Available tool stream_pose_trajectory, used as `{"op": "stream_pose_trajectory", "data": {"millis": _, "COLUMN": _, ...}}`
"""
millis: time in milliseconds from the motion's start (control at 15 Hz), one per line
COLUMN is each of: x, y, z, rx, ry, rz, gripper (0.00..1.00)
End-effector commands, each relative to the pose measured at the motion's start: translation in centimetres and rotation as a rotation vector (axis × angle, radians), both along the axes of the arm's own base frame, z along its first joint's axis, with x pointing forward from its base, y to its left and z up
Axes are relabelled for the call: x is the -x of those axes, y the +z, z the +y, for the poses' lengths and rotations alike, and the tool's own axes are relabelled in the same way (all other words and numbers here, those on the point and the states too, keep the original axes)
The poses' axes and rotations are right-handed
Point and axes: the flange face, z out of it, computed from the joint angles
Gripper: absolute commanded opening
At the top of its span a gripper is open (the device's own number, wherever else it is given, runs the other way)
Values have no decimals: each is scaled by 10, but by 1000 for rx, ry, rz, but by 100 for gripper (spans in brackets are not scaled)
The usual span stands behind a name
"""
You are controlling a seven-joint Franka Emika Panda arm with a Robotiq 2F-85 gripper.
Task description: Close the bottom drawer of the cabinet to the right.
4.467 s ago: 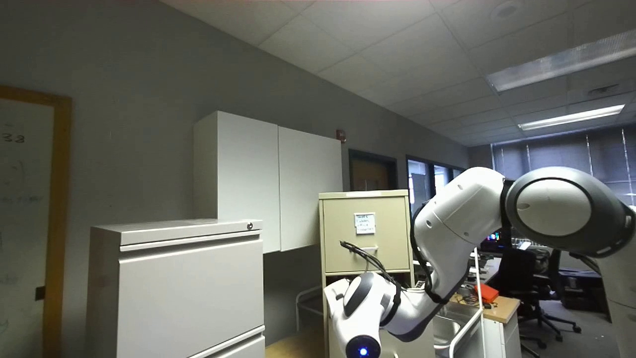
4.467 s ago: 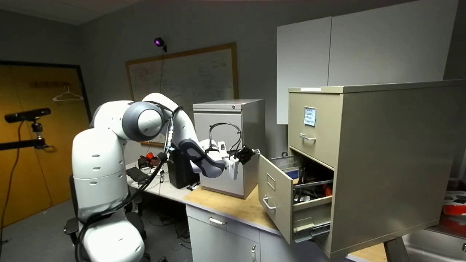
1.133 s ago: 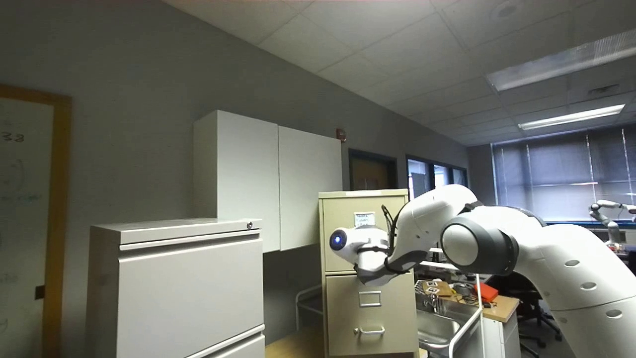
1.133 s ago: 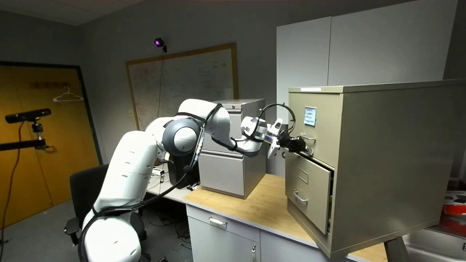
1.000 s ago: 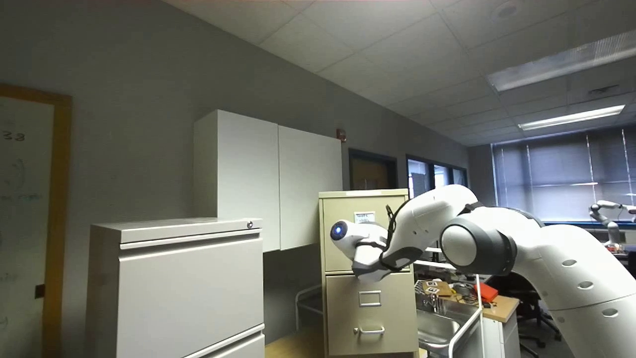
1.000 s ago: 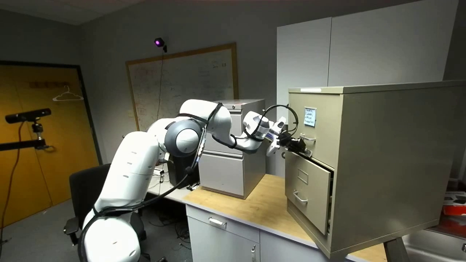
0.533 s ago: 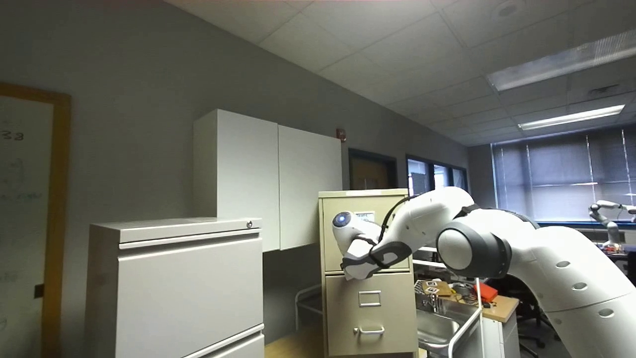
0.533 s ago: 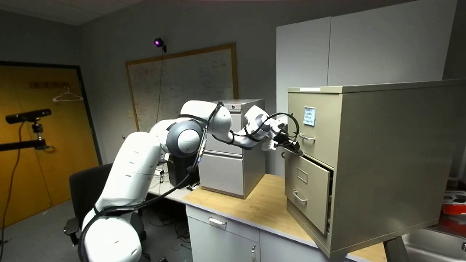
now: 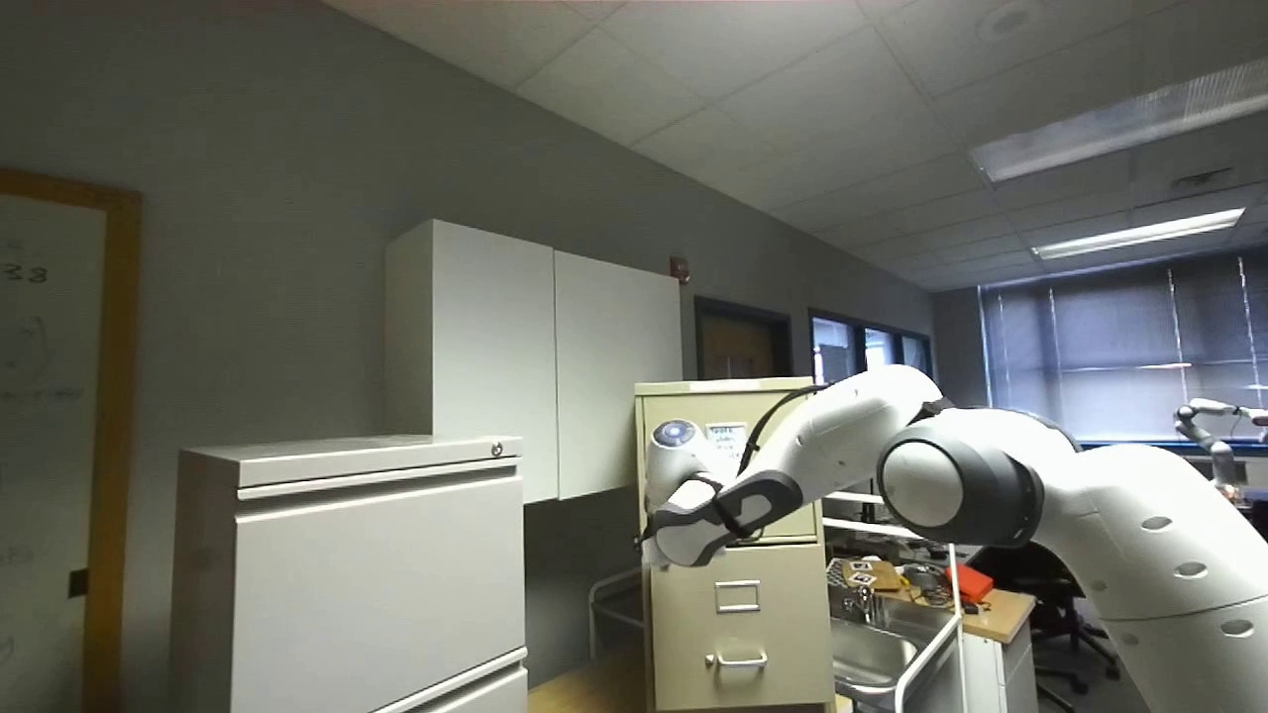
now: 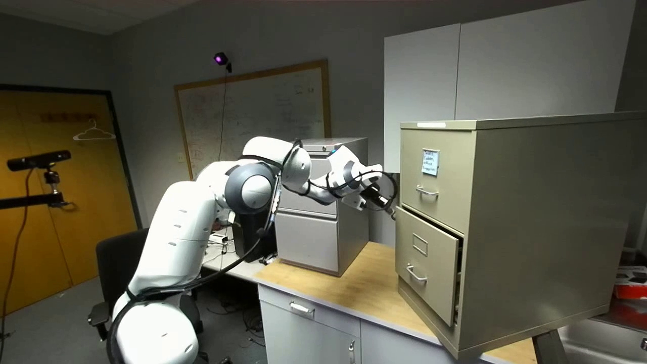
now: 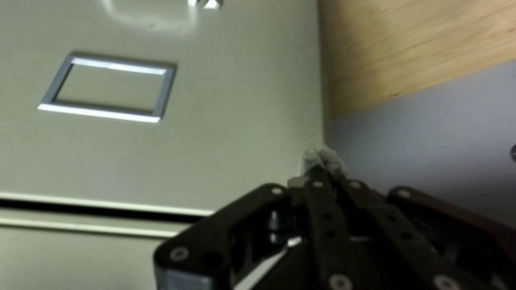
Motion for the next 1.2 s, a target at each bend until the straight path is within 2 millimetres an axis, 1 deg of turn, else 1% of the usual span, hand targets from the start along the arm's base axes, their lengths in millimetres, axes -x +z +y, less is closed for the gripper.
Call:
{"op": "stream_pose_trajectory", "data": {"millis": 0, "x": 34, "y": -10, "z": 59, "rx": -169, "ry": 78, "rz": 95, "gripper": 0}}
{"op": "stream_pose_trajectory", "data": {"millis": 67, "x": 39, "y": -17, "z": 70, "rx": -210, "ry": 103, "rz": 136, "gripper": 0}}
{"op": "stream_pose_trajectory", "data": {"millis": 133, "x": 43, "y": -24, "z": 75, "rx": -225, "ry": 110, "rz": 170, "gripper": 0}}
{"op": "stream_pose_trajectory", "data": {"millis": 267, "x": 48, "y": -37, "z": 73, "rx": -197, "ry": 120, "rz": 226, "gripper": 0}}
{"op": "stream_pose_trajectory", "data": {"millis": 333, "x": 48, "y": -43, "z": 67, "rx": -160, "ry": 133, "rz": 244, "gripper": 0}}
{"op": "stream_pose_trajectory", "data": {"millis": 533, "x": 40, "y": -63, "z": 41, "rx": 25, "ry": 185, "rz": 252, "gripper": 1}}
{"op": "stream_pose_trajectory", "data": {"millis": 733, "x": 27, "y": -83, "z": 12, "rx": 185, "ry": 242, "rz": 217, "gripper": 2}}
{"op": "stream_pose_trajectory", "data": {"millis": 933, "x": 16, "y": -112, "z": -13, "rx": 319, "ry": 329, "rz": 187, "gripper": 2}}
{"op": "stream_pose_trajectory", "data": {"millis": 1133, "x": 8, "y": -146, "z": -38, "rx": 448, "ry": 419, "rz": 198, "gripper": 1}}
